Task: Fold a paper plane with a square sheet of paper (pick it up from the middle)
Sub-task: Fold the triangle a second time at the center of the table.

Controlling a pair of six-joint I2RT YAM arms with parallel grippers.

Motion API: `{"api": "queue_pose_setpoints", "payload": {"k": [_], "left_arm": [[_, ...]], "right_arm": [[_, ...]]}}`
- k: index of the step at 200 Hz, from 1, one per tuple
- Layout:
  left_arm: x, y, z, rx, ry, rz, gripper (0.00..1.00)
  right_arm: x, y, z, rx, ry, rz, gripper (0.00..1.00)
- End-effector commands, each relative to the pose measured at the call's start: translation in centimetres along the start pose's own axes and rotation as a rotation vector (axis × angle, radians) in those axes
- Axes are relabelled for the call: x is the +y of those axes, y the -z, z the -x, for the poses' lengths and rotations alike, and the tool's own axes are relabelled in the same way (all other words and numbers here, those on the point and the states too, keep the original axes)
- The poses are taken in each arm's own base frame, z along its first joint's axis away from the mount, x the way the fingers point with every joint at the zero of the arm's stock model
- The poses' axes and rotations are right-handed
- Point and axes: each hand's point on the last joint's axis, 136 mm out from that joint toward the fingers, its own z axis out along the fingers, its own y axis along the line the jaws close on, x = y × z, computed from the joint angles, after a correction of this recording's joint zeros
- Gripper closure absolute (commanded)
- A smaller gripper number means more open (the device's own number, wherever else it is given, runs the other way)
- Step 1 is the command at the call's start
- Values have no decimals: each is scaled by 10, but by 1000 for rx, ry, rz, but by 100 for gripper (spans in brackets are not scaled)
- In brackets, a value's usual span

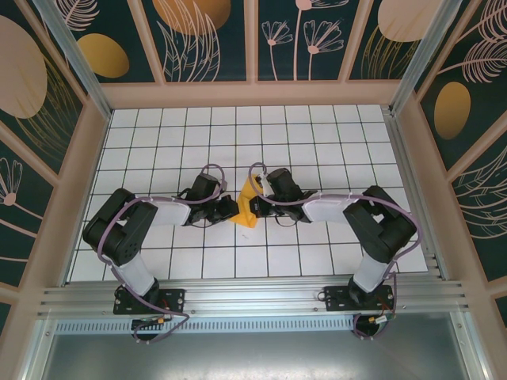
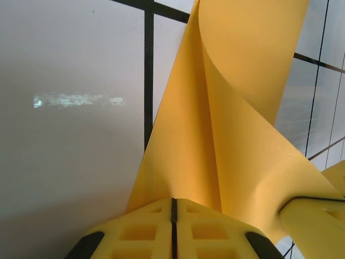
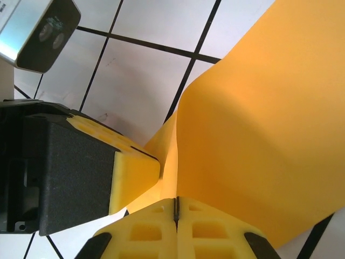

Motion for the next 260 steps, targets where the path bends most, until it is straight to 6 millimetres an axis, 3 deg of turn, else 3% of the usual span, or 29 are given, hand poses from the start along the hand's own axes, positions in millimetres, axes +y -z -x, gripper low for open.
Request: {"api": "queue_pose_setpoints", "payload": {"k": [1,114,260], "left_arm": [[34,-8,-14,38,21,124,91],[33,-7,-12,38,17,128,91],[32,-7,-13,41,15,130,91]], "right_arm": [[-2,-4,-1,37,48,10,94],[-9,1,8,54,113,31,93],[-22,-10,-1,108,180,14,92]]}}
